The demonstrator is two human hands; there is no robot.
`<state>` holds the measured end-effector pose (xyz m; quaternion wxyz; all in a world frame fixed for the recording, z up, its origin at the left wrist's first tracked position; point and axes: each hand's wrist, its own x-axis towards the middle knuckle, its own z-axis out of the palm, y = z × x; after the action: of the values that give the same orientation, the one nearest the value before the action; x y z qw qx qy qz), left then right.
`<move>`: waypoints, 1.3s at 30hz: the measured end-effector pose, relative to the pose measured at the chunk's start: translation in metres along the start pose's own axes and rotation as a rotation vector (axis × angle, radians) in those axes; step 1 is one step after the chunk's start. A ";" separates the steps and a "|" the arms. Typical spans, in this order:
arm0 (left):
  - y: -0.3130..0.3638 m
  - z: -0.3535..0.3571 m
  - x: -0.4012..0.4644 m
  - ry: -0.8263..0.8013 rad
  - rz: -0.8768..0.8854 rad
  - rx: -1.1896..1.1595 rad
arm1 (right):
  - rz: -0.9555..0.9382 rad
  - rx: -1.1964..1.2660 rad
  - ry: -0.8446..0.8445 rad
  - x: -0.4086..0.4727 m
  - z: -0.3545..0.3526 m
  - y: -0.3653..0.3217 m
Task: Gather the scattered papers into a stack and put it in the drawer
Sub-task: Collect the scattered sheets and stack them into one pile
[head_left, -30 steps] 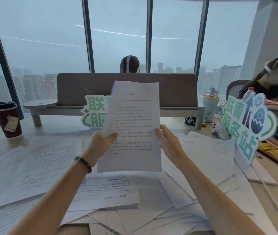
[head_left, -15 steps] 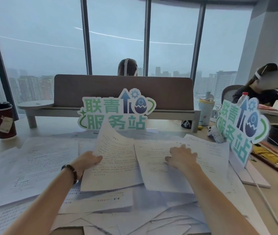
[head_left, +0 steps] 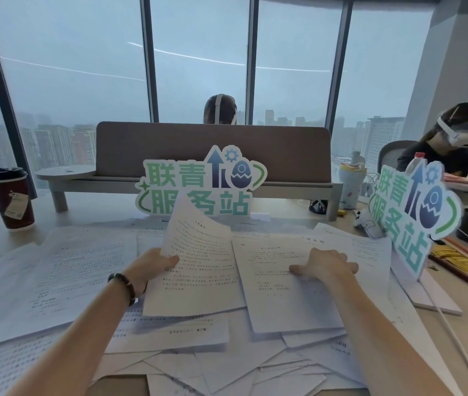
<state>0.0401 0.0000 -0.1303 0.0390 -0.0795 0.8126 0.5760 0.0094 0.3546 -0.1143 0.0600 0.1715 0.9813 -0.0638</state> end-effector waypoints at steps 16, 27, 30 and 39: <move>0.003 -0.017 0.000 0.066 -0.024 -0.132 | 0.038 0.654 0.159 0.028 -0.011 0.021; -0.001 -0.014 0.002 0.021 -0.080 -0.001 | 0.133 0.267 0.064 0.024 0.004 0.012; 0.000 -0.012 0.001 0.014 -0.084 0.058 | 0.051 0.342 0.071 0.020 0.002 0.013; -0.001 -0.011 0.004 0.016 -0.069 0.128 | -0.081 0.173 0.038 0.013 0.004 0.009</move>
<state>0.0368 -0.0111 -0.1286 0.0573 -0.1097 0.8448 0.5206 0.0006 0.3664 -0.1206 0.0234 0.1374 0.9792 -0.1474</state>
